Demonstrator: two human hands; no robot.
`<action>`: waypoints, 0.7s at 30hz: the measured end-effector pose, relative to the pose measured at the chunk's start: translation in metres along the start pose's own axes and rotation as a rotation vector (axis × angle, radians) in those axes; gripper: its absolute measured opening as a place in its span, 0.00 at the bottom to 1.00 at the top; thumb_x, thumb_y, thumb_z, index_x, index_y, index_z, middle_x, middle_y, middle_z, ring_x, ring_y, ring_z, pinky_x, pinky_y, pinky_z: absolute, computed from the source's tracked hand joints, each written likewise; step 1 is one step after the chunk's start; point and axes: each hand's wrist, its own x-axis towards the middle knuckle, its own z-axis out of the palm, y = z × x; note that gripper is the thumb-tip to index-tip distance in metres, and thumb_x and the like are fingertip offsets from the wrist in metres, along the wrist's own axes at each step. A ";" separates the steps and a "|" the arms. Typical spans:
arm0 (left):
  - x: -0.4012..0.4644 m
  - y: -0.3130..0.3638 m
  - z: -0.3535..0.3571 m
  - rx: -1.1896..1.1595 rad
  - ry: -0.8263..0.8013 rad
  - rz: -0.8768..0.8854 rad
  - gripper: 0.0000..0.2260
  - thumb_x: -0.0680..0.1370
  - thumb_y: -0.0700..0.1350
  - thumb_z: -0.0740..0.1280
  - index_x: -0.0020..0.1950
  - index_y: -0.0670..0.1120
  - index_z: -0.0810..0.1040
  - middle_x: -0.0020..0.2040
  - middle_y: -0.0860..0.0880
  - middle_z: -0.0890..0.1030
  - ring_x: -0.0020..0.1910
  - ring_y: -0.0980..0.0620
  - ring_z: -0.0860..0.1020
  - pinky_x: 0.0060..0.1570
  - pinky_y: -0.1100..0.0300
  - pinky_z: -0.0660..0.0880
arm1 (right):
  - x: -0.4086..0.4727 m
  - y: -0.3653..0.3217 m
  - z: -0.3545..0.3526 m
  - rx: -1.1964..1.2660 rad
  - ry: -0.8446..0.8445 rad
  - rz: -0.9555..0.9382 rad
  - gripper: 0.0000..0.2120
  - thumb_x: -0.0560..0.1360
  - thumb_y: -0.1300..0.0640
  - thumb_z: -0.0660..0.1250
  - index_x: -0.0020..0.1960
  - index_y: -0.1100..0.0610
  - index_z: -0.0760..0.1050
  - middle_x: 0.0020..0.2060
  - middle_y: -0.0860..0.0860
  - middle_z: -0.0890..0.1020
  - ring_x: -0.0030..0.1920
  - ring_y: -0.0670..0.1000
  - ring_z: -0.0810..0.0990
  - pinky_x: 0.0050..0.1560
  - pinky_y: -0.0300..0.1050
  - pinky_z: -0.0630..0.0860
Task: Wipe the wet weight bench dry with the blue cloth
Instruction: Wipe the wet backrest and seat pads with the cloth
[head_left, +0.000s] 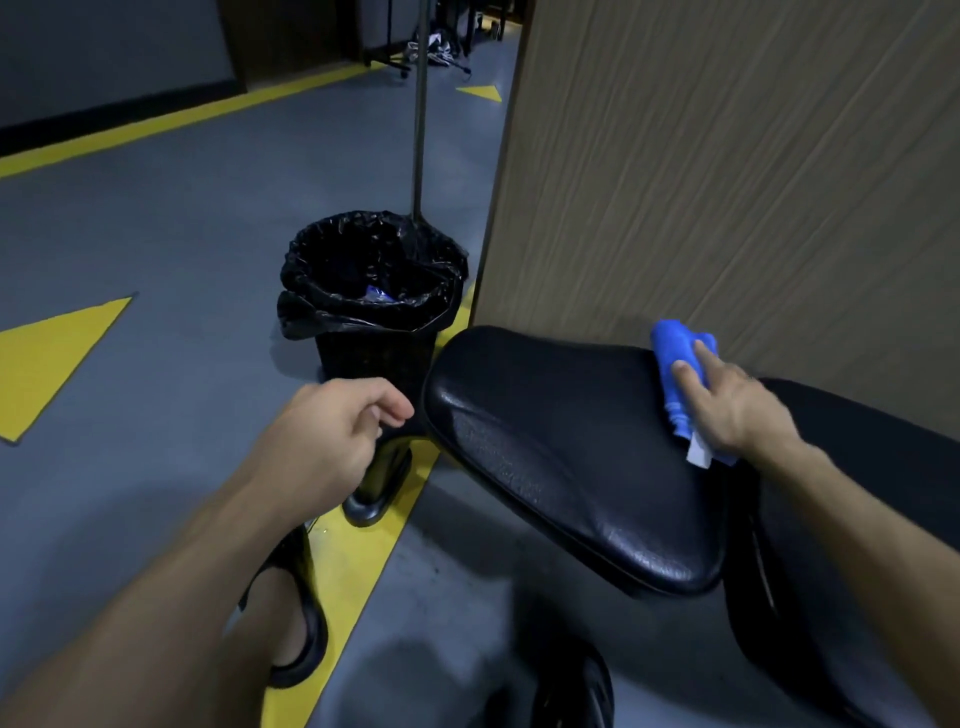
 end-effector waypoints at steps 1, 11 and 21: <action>0.001 -0.001 -0.002 -0.003 -0.001 0.007 0.19 0.81 0.37 0.57 0.50 0.56 0.83 0.47 0.60 0.83 0.45 0.56 0.81 0.43 0.56 0.78 | 0.007 0.001 -0.003 -0.033 -0.009 0.075 0.29 0.81 0.38 0.49 0.72 0.56 0.67 0.67 0.63 0.75 0.64 0.64 0.75 0.62 0.56 0.68; 0.032 0.013 -0.006 -0.038 -0.078 0.126 0.15 0.79 0.44 0.56 0.49 0.58 0.82 0.44 0.64 0.82 0.38 0.47 0.83 0.37 0.47 0.79 | 0.046 -0.029 0.008 0.030 0.010 0.152 0.37 0.78 0.31 0.52 0.68 0.62 0.71 0.63 0.64 0.75 0.63 0.63 0.74 0.61 0.55 0.68; 0.078 0.047 0.011 0.085 -0.200 0.106 0.17 0.81 0.42 0.58 0.49 0.63 0.80 0.47 0.64 0.82 0.49 0.59 0.80 0.51 0.54 0.79 | -0.052 -0.010 0.017 -0.194 0.020 0.008 0.26 0.61 0.64 0.81 0.59 0.61 0.81 0.53 0.82 0.73 0.31 0.70 0.75 0.25 0.53 0.72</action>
